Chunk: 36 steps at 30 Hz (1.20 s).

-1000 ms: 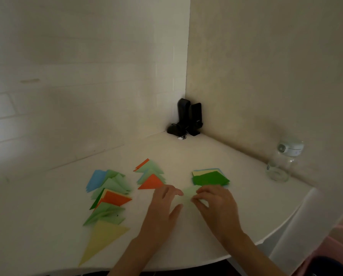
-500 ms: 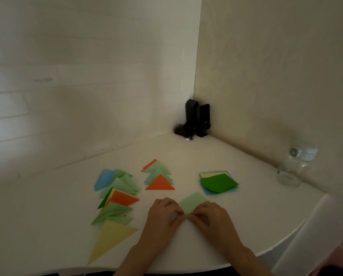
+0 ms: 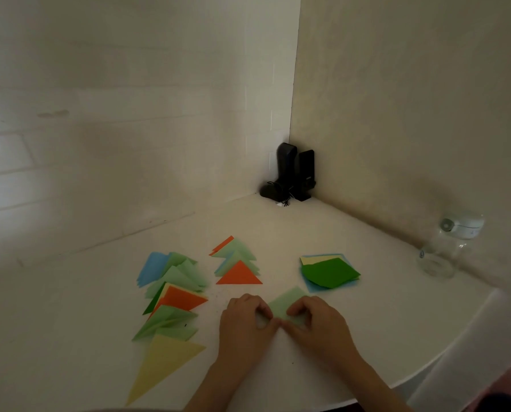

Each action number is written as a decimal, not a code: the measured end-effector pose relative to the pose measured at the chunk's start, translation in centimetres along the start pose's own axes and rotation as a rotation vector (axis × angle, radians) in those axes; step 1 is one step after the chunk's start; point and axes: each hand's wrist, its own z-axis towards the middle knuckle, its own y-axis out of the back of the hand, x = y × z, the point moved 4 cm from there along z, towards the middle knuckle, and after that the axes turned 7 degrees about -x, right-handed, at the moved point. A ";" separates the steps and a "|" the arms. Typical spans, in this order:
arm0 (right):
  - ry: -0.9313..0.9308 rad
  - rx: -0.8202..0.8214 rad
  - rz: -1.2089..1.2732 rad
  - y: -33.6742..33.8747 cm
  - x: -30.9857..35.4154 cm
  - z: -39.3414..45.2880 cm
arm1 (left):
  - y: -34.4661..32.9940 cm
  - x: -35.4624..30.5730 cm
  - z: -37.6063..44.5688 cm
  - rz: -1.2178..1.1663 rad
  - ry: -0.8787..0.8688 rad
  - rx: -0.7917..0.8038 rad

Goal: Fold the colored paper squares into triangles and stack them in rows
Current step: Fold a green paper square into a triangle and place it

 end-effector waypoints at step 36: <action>0.139 0.175 0.026 2.2 0.5 0.0 | 1.2 -1.5 -2.4 0.145 -0.426 0.026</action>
